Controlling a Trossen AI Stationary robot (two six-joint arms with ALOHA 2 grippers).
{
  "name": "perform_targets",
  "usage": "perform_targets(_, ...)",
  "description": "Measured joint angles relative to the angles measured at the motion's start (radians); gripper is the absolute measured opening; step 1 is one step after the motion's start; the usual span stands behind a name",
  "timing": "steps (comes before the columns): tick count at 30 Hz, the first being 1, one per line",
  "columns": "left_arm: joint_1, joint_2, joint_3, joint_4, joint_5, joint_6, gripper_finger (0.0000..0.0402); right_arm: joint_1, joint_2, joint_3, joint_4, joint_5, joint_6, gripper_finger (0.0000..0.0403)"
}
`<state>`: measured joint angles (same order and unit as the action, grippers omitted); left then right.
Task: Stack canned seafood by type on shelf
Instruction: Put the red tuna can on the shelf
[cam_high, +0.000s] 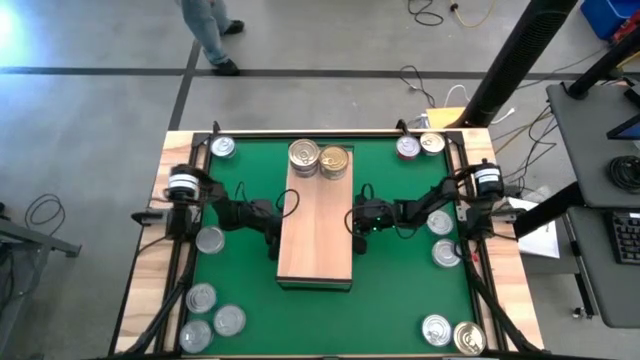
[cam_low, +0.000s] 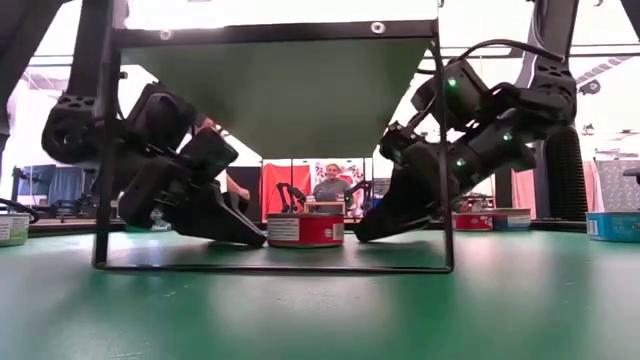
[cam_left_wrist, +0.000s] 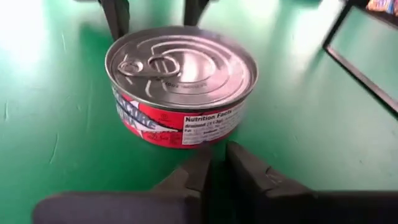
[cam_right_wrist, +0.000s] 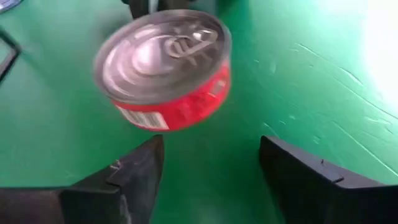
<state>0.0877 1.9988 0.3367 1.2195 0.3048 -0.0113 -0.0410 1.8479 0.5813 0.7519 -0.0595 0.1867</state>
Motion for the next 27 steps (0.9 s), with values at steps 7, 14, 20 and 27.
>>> perform_targets(7,-0.002,0.161,0.014,0.306,-0.064,-0.067,0.0118,0.009,-0.008,-0.024,0.005,0.011,-0.042,0.0324)
perform_targets(14,-0.029,0.247,0.104,0.350,-0.108,-0.072,0.0185,0.066,0.002,-0.032,0.076,0.078,-0.116,0.0360)
perform_targets(20,-0.039,0.268,0.157,0.350,-0.120,-0.068,0.0180,0.079,0.057,-0.060,0.243,0.090,-0.137,0.0365)
perform_targets(27,-0.039,0.268,0.162,0.345,-0.159,-0.067,0.0160,0.082,0.150,-0.070,0.398,0.139,-0.124,0.0381)
